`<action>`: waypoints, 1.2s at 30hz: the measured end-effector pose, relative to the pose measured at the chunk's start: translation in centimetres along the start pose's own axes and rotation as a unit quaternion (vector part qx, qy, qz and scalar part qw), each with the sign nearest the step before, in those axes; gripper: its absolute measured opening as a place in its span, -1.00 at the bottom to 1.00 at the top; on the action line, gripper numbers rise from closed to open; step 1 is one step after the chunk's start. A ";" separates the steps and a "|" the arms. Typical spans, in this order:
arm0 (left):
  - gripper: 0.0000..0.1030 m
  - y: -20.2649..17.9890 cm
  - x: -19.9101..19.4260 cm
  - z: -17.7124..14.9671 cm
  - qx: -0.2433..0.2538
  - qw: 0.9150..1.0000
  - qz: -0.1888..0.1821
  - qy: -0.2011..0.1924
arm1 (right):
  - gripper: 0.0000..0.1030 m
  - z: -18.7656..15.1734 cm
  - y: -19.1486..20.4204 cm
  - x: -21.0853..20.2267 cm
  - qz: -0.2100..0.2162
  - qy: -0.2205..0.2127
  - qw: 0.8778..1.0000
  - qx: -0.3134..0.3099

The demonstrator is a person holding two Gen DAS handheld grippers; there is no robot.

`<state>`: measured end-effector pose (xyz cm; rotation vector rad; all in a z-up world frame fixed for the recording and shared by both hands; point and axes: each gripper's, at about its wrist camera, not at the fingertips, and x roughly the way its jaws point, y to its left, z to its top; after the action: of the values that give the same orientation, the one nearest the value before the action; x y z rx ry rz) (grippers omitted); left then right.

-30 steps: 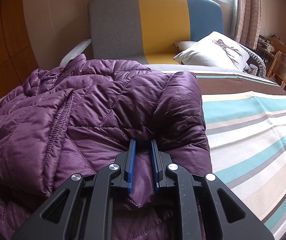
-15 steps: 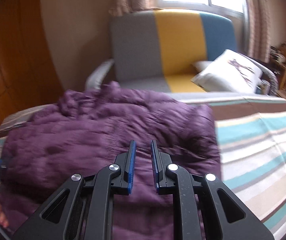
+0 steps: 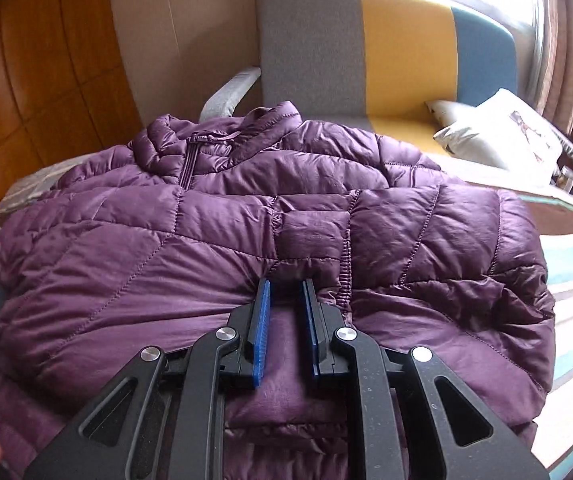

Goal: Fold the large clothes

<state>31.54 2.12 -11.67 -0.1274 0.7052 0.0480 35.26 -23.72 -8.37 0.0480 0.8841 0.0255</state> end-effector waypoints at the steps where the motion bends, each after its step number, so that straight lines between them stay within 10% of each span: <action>1: 0.68 -0.1 -0.1 0.5 0.000 1.000 0.001 -0.004 | -0.70 -0.2 0.0 -0.2 -0.002 -0.001 1.000 -0.002; 9: 0.37 1.4 5.5 3.1 0.025 0.996 0.063 0.062 | -0.70 -0.6 -0.3 -0.6 -0.010 -0.009 1.000 -0.009; 18: 0.38 2.3 7.0 2.4 0.018 0.996 0.051 0.072 | -0.70 -0.6 0.3 -0.1 -0.019 -0.007 1.000 -0.018; 23: 0.80 2.0 4.5 2.2 0.017 0.996 0.066 0.053 | -0.70 -0.6 0.6 -0.2 -0.028 -0.008 0.999 -0.024; 31: 0.81 -1.4 0.3 1.6 0.040 0.999 0.004 0.018 | -0.70 -0.7 0.6 -0.4 -0.035 -0.012 0.999 -0.029; 36: 0.83 -3.6 3.8 1.1 0.101 0.992 0.038 0.060 | -0.70 -0.8 0.7 -0.5 -0.035 -0.012 0.999 -0.029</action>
<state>35.45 -1.33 -13.00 0.0918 0.8304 0.0408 34.34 -23.05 -8.48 -0.0375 0.8594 -0.0144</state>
